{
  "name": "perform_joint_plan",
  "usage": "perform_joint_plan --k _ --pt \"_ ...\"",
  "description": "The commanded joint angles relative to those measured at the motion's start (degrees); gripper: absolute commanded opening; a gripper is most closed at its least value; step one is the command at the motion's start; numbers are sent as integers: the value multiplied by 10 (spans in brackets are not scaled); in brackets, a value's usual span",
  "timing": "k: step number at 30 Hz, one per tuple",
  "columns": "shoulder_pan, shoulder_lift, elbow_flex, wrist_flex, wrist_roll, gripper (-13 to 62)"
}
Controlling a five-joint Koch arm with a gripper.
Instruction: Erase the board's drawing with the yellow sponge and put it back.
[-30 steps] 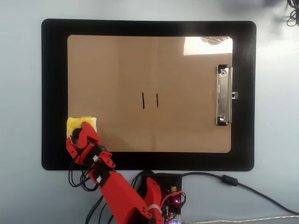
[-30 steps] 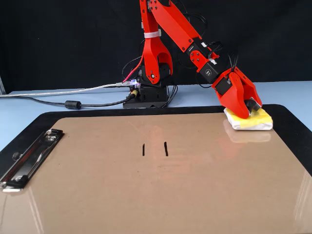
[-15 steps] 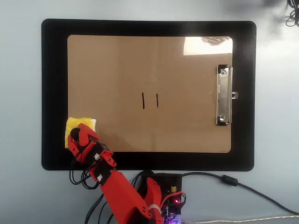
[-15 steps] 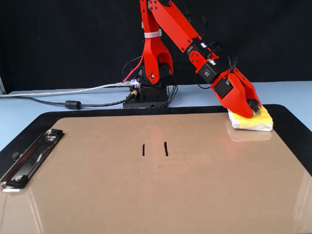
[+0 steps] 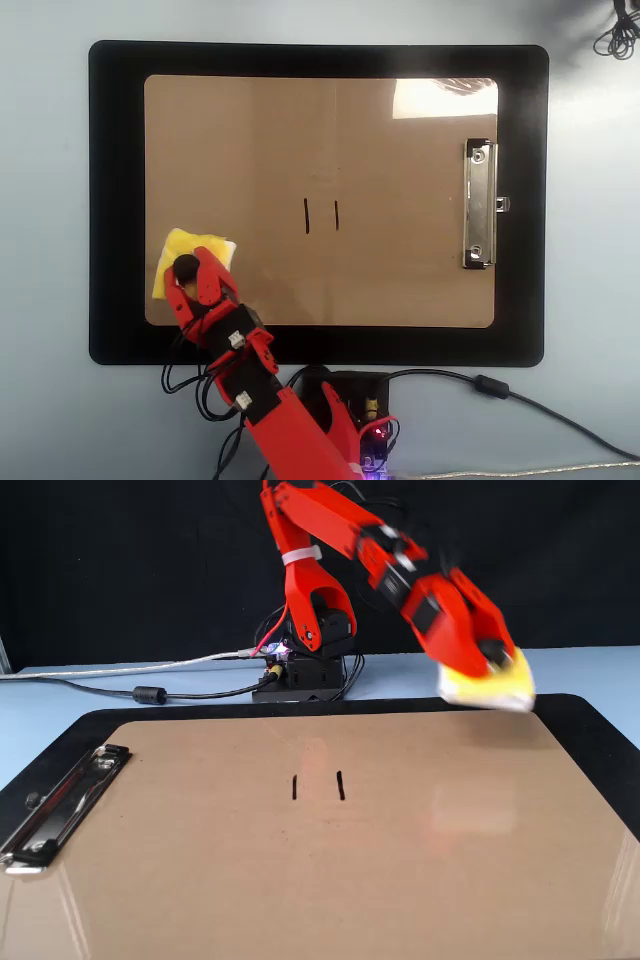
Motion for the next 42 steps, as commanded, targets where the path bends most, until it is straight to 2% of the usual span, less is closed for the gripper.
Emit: perform_joint_plan --k 1,4,7,14,21,28,36,39,42 --pt "73 69 -29 77 8 -82" --pt "199 99 -3 78 27 -82" --pt "272 95 27 45 38 -83" --pt "389 0 71 -80 39 -83" --pt "399 -124 145 -285 39 -83" --pt "397 -155 163 -345 39 -83" --pt "417 -354 91 -497 40 -83" --pt "424 -333 113 -501 39 -83" --pt "421 -229 212 -499 39 -83"
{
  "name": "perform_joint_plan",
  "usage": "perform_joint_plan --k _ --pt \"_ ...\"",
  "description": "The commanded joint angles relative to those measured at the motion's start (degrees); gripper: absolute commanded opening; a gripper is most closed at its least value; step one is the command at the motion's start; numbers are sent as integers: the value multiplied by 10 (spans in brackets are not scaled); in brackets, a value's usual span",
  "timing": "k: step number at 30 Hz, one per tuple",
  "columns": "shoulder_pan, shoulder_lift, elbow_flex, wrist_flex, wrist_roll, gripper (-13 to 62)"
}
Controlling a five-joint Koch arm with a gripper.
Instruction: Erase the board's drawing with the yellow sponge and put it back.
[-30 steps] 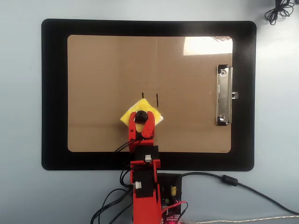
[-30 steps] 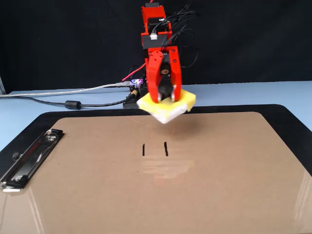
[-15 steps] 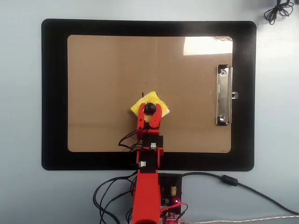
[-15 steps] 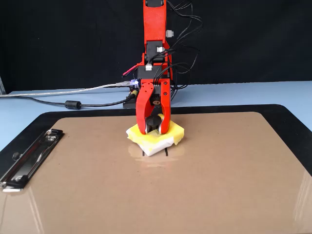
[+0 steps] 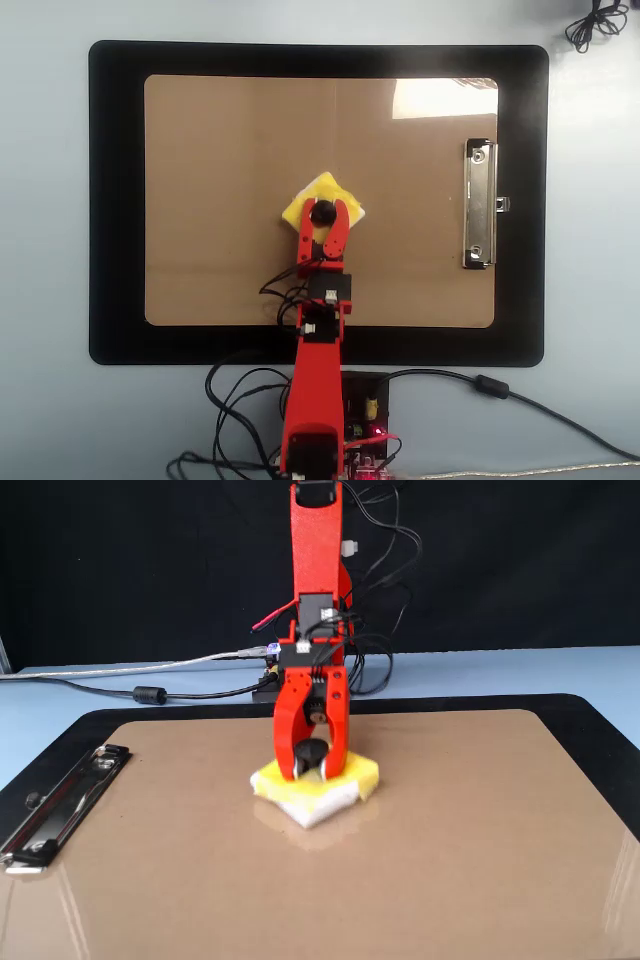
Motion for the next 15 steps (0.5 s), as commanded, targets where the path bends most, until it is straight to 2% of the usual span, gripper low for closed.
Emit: perform_joint_plan --k 1,4,6,12,15 --pt "-9 105 54 6 4 -83" --pt "-14 192 124 18 4 -82" --pt "-14 192 126 20 4 -82" --pt "-14 -20 -64 11 4 -82" --pt "-5 -52 -106 15 4 -83"
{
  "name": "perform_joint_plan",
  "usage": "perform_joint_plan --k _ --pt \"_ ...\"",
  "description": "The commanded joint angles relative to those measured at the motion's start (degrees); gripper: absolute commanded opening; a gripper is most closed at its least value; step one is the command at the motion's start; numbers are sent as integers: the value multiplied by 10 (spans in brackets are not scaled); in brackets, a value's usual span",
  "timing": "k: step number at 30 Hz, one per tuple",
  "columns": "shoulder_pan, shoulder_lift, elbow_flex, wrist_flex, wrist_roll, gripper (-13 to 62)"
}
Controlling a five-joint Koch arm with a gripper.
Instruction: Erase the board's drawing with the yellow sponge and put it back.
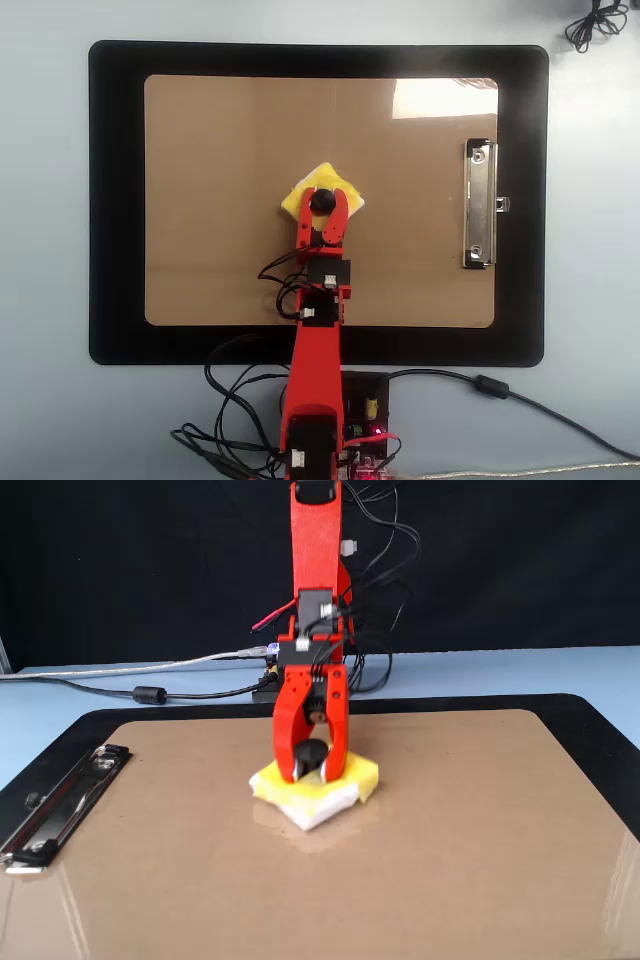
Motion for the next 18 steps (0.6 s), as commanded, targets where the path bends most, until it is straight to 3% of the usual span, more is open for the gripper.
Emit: perform_joint_plan --k 1,6,9,12,18 --pt "4 27 23 -9 4 -83" --pt "33 212 182 -5 11 -83" --pt "39 258 234 -4 12 -83" --pt "39 234 221 -11 11 -82" --pt "63 69 63 -9 11 -83"
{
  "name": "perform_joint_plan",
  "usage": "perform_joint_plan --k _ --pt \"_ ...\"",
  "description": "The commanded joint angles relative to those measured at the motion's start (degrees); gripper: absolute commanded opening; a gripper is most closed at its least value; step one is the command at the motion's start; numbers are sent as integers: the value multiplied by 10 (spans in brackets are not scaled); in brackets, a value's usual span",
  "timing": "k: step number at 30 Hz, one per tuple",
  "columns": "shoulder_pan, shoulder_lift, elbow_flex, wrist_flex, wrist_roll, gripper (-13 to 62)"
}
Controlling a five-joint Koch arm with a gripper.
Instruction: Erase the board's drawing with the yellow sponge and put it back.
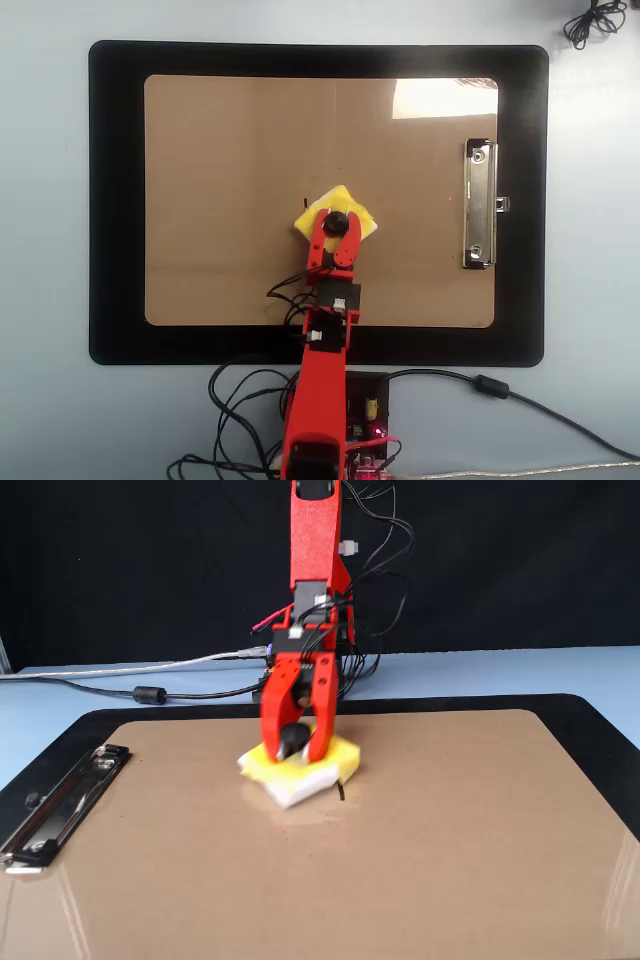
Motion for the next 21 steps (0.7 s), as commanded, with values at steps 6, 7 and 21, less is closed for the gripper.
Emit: perform_joint_plan --k 6,7,21 --pt "29 37 41 -14 0 -82" --pt "27 67 68 -14 -1 -82" --pt "18 -70 -34 -47 -4 -83"
